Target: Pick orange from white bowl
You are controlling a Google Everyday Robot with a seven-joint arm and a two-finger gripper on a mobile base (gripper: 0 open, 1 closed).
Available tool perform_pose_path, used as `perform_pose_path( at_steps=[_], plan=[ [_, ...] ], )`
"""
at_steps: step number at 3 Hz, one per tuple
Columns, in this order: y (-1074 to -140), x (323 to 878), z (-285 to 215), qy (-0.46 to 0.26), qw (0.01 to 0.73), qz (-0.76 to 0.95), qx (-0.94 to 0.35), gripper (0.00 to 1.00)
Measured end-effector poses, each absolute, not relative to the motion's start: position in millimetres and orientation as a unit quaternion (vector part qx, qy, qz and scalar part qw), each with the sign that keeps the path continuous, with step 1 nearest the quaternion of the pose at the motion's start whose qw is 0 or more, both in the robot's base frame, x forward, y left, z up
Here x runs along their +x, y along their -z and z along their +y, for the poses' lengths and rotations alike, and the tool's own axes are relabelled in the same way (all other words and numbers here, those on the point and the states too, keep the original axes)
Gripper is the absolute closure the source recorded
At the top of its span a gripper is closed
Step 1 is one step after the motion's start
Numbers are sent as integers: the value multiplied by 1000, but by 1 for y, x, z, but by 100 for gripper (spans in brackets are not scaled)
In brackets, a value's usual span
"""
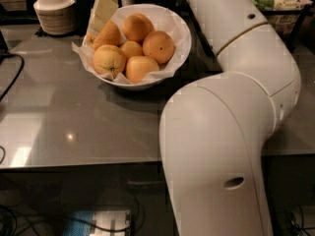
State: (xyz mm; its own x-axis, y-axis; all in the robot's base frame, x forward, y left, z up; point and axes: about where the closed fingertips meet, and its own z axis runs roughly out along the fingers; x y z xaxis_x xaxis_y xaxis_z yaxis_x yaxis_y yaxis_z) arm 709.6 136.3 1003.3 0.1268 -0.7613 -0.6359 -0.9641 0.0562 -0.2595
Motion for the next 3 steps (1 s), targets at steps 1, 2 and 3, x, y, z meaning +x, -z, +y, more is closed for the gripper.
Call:
perform_pose_path(
  at_steps=[1, 2, 3],
  plan=[
    [-991, 713, 139, -160, 331, 651, -664, 19],
    [-978, 715, 138, -173, 323, 661, -655, 13],
    [-967, 716, 132, -184, 320, 675, -639, 12]
  ],
)
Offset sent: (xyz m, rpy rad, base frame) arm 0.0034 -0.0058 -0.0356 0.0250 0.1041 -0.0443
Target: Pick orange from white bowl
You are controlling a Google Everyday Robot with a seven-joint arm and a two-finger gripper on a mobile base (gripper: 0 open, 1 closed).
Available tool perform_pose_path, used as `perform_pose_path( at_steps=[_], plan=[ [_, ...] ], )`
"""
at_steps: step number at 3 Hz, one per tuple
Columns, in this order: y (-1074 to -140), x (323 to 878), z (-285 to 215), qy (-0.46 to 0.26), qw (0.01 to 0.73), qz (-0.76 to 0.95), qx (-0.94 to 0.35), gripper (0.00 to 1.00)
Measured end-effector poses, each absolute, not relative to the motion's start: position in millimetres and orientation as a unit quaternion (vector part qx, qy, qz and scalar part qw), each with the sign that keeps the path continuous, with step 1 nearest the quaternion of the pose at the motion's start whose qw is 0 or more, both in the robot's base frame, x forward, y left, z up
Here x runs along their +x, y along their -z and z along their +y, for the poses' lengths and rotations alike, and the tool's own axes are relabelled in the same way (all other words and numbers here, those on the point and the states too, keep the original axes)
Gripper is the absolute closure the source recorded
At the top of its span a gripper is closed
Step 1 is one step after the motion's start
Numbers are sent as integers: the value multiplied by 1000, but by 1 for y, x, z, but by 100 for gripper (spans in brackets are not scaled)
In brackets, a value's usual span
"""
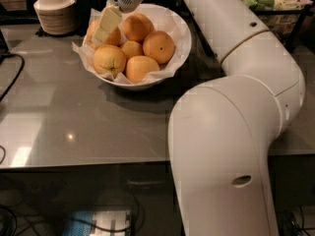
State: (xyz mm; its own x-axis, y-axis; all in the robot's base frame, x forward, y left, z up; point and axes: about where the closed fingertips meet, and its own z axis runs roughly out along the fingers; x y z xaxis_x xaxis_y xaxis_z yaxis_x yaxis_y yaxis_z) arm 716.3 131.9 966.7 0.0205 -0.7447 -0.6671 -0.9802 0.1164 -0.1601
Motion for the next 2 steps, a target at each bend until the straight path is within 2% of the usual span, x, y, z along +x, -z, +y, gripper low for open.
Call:
perform_pose_path(
  at_steps=[2],
  plan=[
    [-957, 720, 119, -196, 339, 703, -594, 20]
  ],
)
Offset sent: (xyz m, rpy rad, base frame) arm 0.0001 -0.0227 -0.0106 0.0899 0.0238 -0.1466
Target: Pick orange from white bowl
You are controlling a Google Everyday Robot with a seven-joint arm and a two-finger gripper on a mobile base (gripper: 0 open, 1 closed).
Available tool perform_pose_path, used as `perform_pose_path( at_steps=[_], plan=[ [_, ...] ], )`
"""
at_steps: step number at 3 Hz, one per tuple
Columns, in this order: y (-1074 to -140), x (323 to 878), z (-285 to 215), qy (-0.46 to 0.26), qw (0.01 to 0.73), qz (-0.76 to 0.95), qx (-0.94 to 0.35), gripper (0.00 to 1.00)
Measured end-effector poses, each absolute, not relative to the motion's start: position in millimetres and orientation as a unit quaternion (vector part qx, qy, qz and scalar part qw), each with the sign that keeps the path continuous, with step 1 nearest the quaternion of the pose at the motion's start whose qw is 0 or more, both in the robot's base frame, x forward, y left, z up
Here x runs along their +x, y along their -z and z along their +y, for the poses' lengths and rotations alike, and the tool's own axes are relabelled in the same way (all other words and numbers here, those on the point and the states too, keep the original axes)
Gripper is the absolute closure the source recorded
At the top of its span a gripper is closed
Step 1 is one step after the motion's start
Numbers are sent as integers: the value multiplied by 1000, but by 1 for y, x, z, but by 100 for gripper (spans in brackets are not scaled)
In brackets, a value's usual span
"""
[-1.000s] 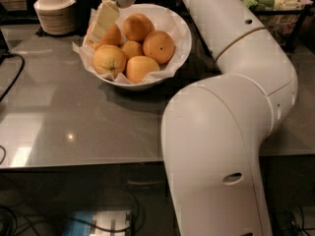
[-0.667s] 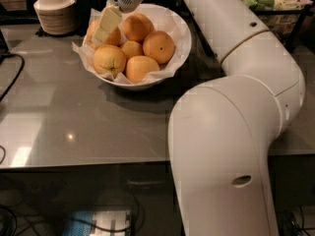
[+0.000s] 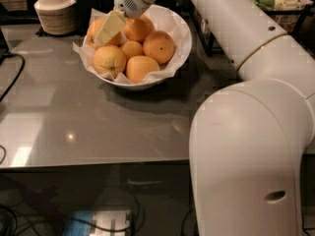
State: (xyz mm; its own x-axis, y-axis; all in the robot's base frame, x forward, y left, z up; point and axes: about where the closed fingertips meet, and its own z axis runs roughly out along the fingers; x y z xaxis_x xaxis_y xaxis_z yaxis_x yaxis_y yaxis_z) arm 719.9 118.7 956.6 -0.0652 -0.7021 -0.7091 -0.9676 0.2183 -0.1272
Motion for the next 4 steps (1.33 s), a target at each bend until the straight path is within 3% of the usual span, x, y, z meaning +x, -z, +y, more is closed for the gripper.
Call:
perform_pose_path(
  at_steps=[2, 4],
  plan=[
    [-950, 720, 131, -206, 346, 714, -572, 25],
    [-930, 717, 149, -216, 340, 723, -561, 14]
  ],
)
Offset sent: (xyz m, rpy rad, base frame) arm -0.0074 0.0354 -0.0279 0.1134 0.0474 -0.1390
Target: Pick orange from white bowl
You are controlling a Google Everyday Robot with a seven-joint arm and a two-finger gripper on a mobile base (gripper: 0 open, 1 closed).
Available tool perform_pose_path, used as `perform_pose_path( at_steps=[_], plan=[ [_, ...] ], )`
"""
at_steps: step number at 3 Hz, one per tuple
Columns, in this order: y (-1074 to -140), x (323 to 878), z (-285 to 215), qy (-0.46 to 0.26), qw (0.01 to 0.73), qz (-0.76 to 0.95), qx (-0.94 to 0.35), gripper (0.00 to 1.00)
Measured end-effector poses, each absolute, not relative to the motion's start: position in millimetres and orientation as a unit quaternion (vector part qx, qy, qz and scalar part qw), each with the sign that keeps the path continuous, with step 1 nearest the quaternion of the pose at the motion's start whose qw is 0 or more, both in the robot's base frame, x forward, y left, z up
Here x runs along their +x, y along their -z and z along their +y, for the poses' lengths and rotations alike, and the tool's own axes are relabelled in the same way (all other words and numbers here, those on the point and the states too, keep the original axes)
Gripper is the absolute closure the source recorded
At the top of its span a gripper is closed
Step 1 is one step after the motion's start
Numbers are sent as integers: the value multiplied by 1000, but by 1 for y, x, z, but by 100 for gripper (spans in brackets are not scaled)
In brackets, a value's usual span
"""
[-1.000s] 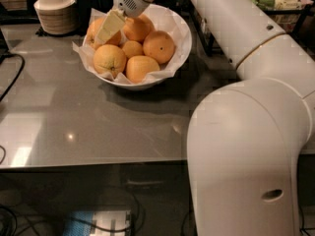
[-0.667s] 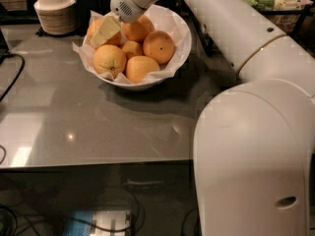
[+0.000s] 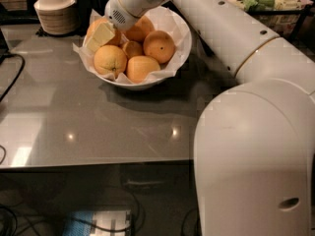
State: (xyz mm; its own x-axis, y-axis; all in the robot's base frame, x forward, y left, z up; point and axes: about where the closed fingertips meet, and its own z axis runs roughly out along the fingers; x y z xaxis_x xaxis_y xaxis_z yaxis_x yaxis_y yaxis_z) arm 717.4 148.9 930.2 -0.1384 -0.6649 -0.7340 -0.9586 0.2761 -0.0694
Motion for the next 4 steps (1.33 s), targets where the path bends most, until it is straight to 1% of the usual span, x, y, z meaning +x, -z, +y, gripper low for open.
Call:
perform_pose_path(
  at_steps=[1, 3, 4],
  plan=[
    [-931, 713, 147, -228, 347, 719, -557, 47],
    [-935, 712, 148, -228, 349, 717, -559, 94],
    [-959, 706, 150, -219, 375, 700, -567, 100]
  ],
)
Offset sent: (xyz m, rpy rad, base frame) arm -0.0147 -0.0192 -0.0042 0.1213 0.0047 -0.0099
